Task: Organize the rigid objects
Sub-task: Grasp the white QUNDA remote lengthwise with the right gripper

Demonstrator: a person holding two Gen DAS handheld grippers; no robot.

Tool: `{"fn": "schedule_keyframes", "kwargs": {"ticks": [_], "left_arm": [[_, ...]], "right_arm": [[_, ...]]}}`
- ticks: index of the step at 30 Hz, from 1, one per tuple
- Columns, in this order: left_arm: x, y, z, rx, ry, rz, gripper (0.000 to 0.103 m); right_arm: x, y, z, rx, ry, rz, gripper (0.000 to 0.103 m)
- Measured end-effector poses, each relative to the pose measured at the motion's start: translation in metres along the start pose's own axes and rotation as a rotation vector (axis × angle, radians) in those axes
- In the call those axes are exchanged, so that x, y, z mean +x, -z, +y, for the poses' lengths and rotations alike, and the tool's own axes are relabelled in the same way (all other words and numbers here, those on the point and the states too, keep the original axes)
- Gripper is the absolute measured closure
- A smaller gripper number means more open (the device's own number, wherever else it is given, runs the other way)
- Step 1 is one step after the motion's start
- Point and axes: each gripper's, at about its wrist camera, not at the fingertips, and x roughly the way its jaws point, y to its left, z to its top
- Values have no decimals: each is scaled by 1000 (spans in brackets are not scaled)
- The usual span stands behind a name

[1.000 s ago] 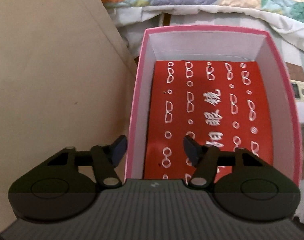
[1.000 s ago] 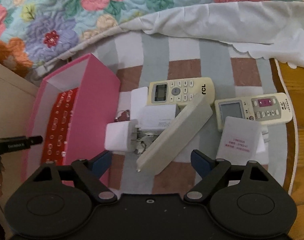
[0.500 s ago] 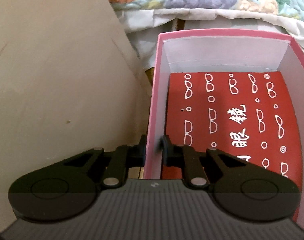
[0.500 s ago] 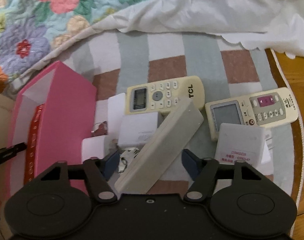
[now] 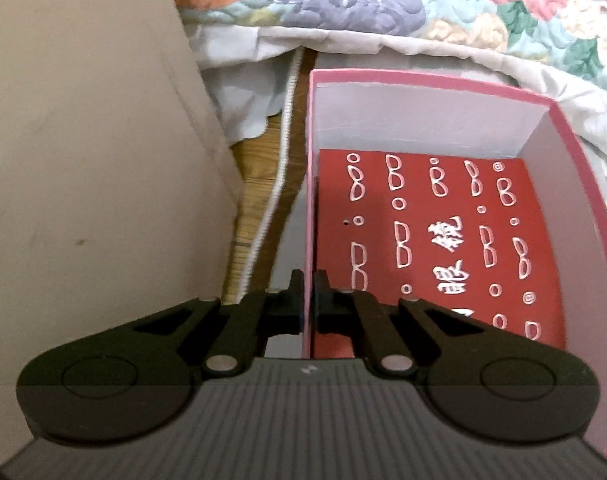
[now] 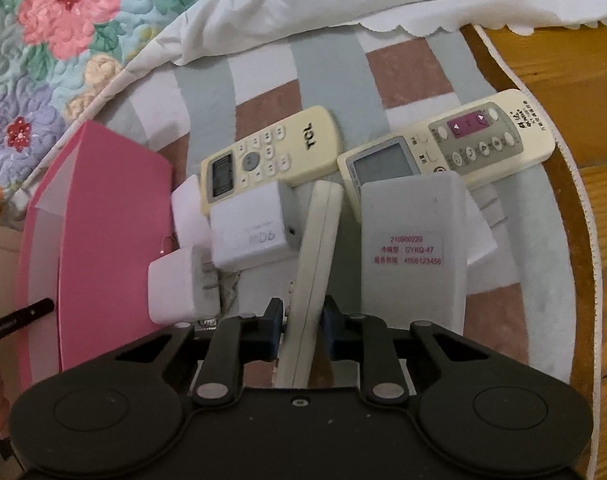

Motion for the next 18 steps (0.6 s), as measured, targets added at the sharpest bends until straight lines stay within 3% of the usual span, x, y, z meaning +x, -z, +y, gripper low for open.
{"fn": "schedule_keyframes", "kwargs": {"ticks": [2, 4, 6, 8, 10, 11, 12, 15, 18], "left_arm": [[3, -1, -5, 20, -35, 21, 97], [4, 0, -6, 1, -25, 55, 88], [2, 4, -8, -10, -16, 110, 57], [-3, 11, -11, 7, -25, 135, 50], [-5, 18, -12, 14, -49, 154, 54], [-5, 21, -12, 22, -62, 163, 84], [-3, 23, -11, 19, -74, 152, 94], [0, 26, -1, -60, -56, 116, 96], [-1, 29, -6, -37, -69, 97, 96]], "right_arm": [[-1, 3, 2, -31, -1, -15, 77], [-1, 5, 2, -42, -1, -23, 76], [-1, 7, 0, -50, -4, -31, 76], [-4, 10, 0, -73, -12, -42, 79], [-7, 12, 2, -108, -3, -54, 80], [-10, 13, 1, -115, -1, -60, 80], [-12, 14, 0, -118, -5, -63, 80], [-18, 14, -7, -101, -40, -64, 81], [-26, 15, -14, -74, -77, -71, 81]]}}
